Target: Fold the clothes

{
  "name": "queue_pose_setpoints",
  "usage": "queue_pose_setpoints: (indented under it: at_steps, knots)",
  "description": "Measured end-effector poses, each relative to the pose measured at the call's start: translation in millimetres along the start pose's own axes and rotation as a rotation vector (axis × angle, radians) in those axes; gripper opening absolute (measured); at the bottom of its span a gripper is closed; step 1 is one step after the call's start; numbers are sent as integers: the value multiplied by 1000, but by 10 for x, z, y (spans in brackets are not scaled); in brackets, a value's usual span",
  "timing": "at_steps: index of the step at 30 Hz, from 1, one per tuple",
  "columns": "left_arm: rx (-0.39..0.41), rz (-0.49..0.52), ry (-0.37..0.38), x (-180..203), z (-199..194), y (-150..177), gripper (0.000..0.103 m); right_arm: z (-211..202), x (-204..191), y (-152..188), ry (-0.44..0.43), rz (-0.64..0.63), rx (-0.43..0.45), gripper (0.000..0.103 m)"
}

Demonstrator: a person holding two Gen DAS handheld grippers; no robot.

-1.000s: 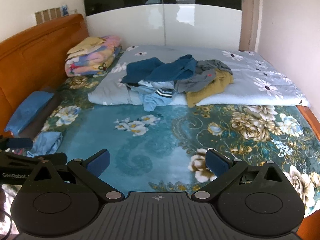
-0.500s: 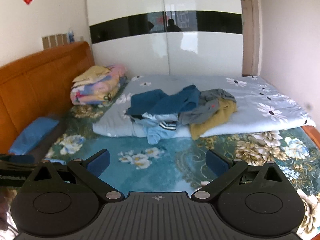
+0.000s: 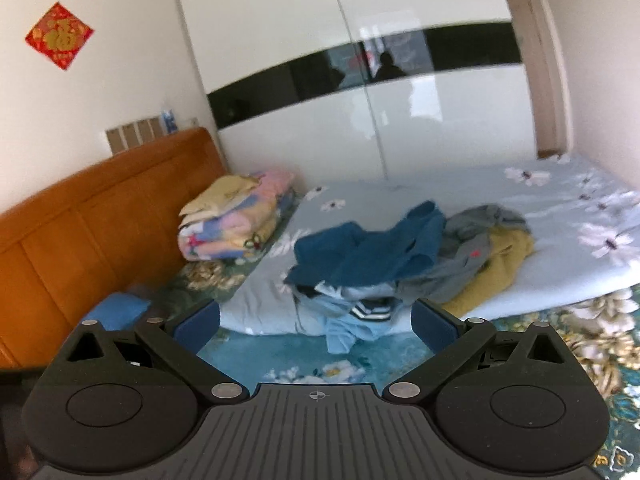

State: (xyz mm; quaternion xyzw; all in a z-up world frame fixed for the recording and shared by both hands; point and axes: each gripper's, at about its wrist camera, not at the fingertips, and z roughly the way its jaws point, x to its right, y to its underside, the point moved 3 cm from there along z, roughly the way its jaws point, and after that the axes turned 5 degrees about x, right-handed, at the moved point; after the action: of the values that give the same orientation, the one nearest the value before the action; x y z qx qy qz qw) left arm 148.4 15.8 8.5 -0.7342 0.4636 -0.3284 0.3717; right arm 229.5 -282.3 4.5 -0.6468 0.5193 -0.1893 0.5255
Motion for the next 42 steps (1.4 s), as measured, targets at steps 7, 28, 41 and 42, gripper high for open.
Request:
queue_pose_setpoints:
  at_steps: [7, 28, 41, 42]
  knots:
    - [-12, -80, -67, 344, 568, -190, 101, 566, 737, -23, -21, 58, -125, 103]
    - [-190, -284, 9, 207, 3165, -501, 101, 2514, 1142, -183, 140, 30, -203, 103]
    - [-288, -479, 60, -36, 4795, -566, 98, 3720, 1577, 47, 391, -96, -298, 91]
    - [-292, -509, 72, -72, 4868, -568, 98, 3783, 1591, 58, 400, -111, -298, 89]
